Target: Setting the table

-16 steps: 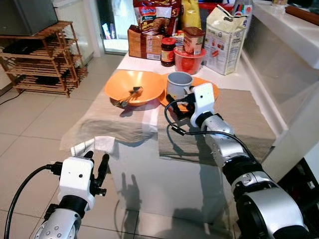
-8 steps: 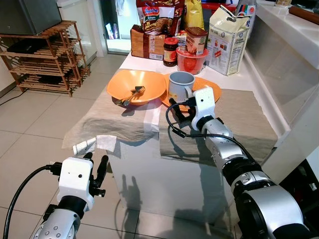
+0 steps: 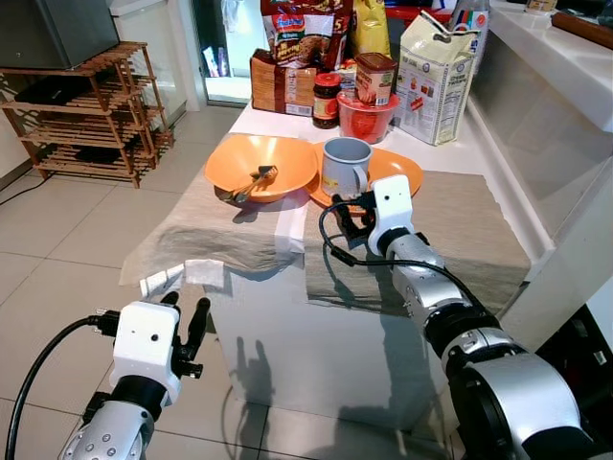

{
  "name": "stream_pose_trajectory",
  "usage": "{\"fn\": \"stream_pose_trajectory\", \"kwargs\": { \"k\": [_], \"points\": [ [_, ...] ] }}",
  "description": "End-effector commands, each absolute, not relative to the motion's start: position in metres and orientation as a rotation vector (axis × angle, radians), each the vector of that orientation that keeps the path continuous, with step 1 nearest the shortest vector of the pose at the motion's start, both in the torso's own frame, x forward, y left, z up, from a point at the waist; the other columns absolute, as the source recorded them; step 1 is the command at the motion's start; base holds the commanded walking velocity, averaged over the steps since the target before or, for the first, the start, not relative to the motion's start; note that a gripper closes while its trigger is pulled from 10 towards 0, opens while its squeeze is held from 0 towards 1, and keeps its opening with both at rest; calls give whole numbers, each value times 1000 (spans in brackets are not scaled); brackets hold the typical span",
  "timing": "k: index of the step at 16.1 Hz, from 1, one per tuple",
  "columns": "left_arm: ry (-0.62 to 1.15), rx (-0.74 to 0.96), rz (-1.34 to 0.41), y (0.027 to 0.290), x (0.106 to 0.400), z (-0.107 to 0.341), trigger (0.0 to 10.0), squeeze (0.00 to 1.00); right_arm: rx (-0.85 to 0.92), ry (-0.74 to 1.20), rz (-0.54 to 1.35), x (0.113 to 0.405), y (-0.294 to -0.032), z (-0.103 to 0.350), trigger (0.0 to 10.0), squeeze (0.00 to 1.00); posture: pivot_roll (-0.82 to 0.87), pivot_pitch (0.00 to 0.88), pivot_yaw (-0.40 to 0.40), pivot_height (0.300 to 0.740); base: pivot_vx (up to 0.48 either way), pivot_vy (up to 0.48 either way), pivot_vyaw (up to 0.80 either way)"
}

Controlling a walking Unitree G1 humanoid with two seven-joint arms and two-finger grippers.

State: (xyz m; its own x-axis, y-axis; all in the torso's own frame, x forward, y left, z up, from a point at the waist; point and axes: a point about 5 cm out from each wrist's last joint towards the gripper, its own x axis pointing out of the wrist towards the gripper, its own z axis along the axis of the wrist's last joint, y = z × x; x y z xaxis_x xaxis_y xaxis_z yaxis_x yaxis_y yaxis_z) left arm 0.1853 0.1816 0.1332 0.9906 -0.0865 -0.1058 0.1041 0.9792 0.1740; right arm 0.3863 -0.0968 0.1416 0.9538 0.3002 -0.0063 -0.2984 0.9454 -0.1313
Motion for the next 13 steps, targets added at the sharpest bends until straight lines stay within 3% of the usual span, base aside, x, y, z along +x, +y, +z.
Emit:
{"fn": "stream_pose_trajectory", "kwargs": {
  "k": [1, 13],
  "points": [
    [89, 187, -108, 180, 184, 138, 10000, 0, -126, -13, 290, 389, -96, 147, 0, 0, 223, 0, 9, 740, 0, 0, 0],
    [99, 182, -107, 179, 183, 135, 10000, 0, -117, -15, 300, 390, -91, 148, 0, 0, 224, 0, 3, 740, 0, 0, 0]
  ]
}}
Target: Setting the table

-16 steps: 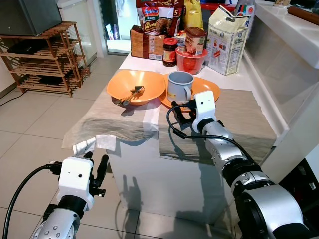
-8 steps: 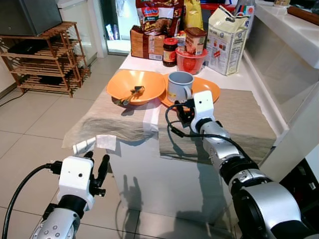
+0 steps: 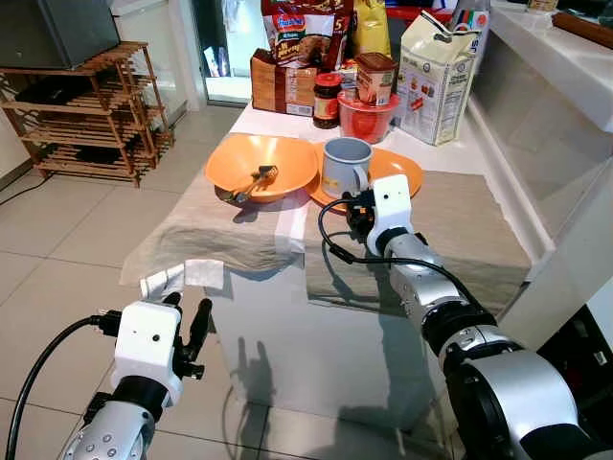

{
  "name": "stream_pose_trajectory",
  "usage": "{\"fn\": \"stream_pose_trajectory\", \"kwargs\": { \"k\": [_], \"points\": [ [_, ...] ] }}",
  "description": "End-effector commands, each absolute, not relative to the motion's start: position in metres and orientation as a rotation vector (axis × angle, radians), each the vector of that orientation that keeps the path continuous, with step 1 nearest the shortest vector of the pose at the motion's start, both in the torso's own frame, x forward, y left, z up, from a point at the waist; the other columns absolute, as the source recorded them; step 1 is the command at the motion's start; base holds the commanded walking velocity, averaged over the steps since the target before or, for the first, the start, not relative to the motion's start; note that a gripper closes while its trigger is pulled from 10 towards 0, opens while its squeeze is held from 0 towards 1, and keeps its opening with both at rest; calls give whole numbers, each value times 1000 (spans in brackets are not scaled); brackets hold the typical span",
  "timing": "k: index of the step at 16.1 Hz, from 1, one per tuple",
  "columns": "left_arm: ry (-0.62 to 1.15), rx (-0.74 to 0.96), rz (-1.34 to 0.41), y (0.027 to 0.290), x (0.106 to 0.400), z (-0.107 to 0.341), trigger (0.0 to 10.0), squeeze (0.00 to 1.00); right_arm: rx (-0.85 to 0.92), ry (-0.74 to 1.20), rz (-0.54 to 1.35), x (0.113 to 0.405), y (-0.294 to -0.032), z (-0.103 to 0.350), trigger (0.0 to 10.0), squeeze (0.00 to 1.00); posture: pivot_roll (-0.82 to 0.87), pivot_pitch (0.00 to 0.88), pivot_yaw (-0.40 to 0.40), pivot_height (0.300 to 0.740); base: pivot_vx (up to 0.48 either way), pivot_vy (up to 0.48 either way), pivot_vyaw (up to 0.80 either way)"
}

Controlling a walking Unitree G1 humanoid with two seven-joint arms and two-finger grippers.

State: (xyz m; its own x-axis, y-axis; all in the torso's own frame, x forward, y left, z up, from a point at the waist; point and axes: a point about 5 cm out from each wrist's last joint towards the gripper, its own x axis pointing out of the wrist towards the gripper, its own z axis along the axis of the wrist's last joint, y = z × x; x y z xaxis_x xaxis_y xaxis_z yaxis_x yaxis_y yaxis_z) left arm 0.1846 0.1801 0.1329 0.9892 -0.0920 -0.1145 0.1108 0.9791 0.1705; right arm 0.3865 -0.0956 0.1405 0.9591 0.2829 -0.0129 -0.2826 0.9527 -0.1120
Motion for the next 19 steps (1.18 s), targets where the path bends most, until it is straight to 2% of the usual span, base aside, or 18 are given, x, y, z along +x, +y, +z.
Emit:
{"fn": "stream_pose_trajectory", "kwargs": {
  "k": [1, 9, 17, 19],
  "points": [
    [100, 181, -107, 179, 183, 135, 10000, 0, -116, -15, 301, 390, -91, 148, 0, 0, 224, 0, 3, 740, 0, 0, 0],
    [100, 185, -112, 182, 185, 134, 10000, 0, -129, -55, 299, 391, -92, 155, 0, 0, 220, 3, 8, 740, 0, 0, 0],
    [77, 190, -117, 176, 192, 141, 10000, 0, -131, -327, 281, 401, -93, 218, 0, 0, 205, 0, 7, 740, 0, 0, 0],
    [73, 197, -101, 179, 198, 141, 10000, 0, -148, -422, 254, 401, -103, 238, 0, 0, 191, 0, 2, 740, 0, 0, 0]
  ]
}}
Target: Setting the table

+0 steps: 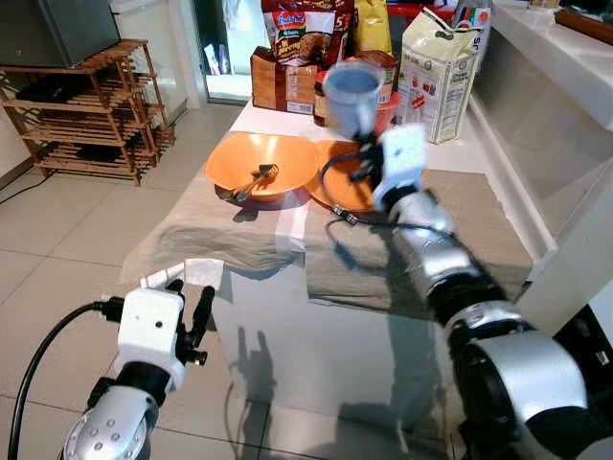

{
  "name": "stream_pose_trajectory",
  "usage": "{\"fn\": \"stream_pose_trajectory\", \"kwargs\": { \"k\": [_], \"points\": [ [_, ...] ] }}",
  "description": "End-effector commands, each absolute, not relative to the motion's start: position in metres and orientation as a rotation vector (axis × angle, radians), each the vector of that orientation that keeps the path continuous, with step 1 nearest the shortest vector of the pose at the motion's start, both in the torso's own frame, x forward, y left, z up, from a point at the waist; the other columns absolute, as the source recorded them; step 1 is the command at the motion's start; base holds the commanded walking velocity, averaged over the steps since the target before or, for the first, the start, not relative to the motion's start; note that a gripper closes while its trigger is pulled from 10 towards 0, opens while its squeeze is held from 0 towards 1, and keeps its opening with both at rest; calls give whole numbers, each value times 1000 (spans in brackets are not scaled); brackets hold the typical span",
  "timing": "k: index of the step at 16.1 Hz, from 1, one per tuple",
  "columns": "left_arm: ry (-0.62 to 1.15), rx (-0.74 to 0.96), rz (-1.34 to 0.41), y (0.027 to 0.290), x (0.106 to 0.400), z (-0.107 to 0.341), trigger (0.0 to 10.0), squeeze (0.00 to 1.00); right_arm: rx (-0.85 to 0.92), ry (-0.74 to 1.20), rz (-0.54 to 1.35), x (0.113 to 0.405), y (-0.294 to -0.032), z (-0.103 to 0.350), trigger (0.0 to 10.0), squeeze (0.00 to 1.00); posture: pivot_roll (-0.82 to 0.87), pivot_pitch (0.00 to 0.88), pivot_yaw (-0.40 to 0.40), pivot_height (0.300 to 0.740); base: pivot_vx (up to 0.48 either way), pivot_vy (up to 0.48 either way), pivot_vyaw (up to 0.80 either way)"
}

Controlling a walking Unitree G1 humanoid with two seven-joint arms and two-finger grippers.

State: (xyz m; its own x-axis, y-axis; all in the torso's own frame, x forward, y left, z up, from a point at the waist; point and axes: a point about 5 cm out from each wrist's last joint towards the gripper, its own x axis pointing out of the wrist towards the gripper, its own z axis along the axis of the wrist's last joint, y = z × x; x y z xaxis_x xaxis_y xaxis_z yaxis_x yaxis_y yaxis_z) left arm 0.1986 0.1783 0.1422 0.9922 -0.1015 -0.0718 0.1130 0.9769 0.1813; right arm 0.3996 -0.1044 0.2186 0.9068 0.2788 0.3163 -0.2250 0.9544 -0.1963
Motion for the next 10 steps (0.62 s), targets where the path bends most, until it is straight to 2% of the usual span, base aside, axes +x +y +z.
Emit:
{"fn": "stream_pose_trajectory", "kwargs": {
  "k": [1, 2, 3, 5, 8, 10],
  "points": [
    [70, 201, -88, 182, 203, 140, 10000, 0, -186, -501, 226, 398, -113, 250, 0, 0, 179, 0, 1, 740, 0, 0, 0],
    [71, 205, -86, 183, 206, 139, 10000, 0, -204, -548, 205, 396, -118, 256, 0, 0, 169, 0, 0, 740, 0, 0, 0],
    [72, 209, -82, 183, 213, 137, 10000, 0, -273, -662, 142, 387, -135, 270, 0, 0, 154, 0, -2, 740, 0, 0, 0],
    [63, 197, -85, 182, 218, 135, 10000, 0, -272, -679, 101, 379, -151, 269, 0, 0, 120, 0, -5, 740, 0, 0, 0],
    [41, 189, -82, 183, 227, 136, 10000, 0, -276, -629, 102, 359, -165, 242, 0, 0, 84, 0, -11, 740, 0, 0, 0],
    [27, 191, -89, 183, 229, 136, 10000, 0, -279, -586, 121, 327, -167, 213, 0, 0, 60, 0, -14, 740, 0, 0, 0]
  ]
}}
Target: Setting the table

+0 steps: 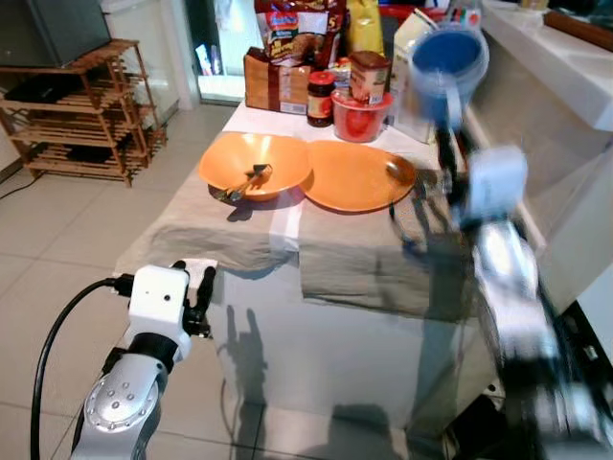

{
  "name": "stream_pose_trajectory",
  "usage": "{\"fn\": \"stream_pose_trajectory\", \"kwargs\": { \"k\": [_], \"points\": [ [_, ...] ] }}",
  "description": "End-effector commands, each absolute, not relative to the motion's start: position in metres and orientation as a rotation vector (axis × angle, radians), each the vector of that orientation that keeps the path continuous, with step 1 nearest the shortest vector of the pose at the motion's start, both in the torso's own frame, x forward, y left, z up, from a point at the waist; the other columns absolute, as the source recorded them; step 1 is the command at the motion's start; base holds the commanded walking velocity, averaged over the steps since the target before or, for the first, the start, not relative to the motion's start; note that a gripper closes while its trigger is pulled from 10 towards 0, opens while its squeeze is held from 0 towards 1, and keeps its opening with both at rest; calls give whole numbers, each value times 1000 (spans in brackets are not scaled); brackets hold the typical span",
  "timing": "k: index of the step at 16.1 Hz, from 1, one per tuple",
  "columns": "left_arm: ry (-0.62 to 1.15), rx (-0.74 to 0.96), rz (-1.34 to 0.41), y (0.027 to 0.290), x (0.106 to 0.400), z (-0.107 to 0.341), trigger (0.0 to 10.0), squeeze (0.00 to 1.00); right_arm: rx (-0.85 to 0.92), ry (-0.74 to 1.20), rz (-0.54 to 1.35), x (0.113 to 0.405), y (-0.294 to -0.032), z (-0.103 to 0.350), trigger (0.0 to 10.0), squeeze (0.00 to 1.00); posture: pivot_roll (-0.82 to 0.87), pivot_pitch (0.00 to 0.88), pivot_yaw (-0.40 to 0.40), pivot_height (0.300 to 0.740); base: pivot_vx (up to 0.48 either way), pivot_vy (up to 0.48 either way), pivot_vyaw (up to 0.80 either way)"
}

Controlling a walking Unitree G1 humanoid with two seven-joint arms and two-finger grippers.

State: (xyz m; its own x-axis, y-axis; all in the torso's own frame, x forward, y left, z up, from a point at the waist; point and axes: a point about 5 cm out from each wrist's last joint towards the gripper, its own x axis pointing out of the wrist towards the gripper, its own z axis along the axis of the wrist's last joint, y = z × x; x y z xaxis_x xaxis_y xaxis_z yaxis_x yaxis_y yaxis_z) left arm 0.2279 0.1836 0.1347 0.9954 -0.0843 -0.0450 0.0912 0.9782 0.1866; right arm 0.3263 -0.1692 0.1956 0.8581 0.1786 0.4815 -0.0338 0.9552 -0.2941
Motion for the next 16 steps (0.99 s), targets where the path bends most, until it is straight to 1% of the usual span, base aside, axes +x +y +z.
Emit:
{"fn": "stream_pose_trajectory", "kwargs": {
  "k": [1, 3, 4, 7, 8, 9, 12, 13, 16],
  "points": [
    [24, 192, -91, 183, 229, 136, 10000, 0, -283, -587, 122, 323, -166, 211, 0, 0, 57, 0, -14, 740, 0, 0, 0],
    [7, 208, -104, 180, 232, 134, 10000, 0, -340, -594, 152, 299, -160, 202, 0, 0, 38, 0, -15, 740, 0, 0, 0],
    [3, 206, -108, 178, 233, 134, 10000, 0, -344, -587, 156, 295, -158, 198, 0, 0, 38, 0, -15, 740, 0, 0, 0],
    [3, 181, -97, 177, 232, 129, 10000, 0, -341, -413, 224, 276, -154, 150, 0, 0, 48, 0, -25, 740, 0, 0, 0],
    [7, 179, -93, 178, 230, 127, 10000, 0, -338, -384, 243, 272, -153, 142, 0, 0, 53, 0, -30, 740, 0, 0, 0],
    [41, 136, -68, 181, 219, 118, 10000, 0, -326, -290, 280, 261, -154, 118, 0, 0, 63, 0, -35, 740, 0, 0, 0],
    [39, 131, -58, 184, 214, 118, 10000, 0, -322, -260, 286, 252, -156, 113, 0, 0, 70, 0, -42, 740, 0, 0, 0],
    [30, 138, -62, 185, 214, 120, 10000, 0, -313, -251, 306, 243, -153, 112, 0, 0, 72, 0, -46, 740, 0, 0, 0],
    [40, 148, -72, 186, 206, 115, 10000, 0, -300, -233, 286, 238, -155, 108, 0, 0, 60, 0, -41, 740, 0, 0, 0]
  ]
}}
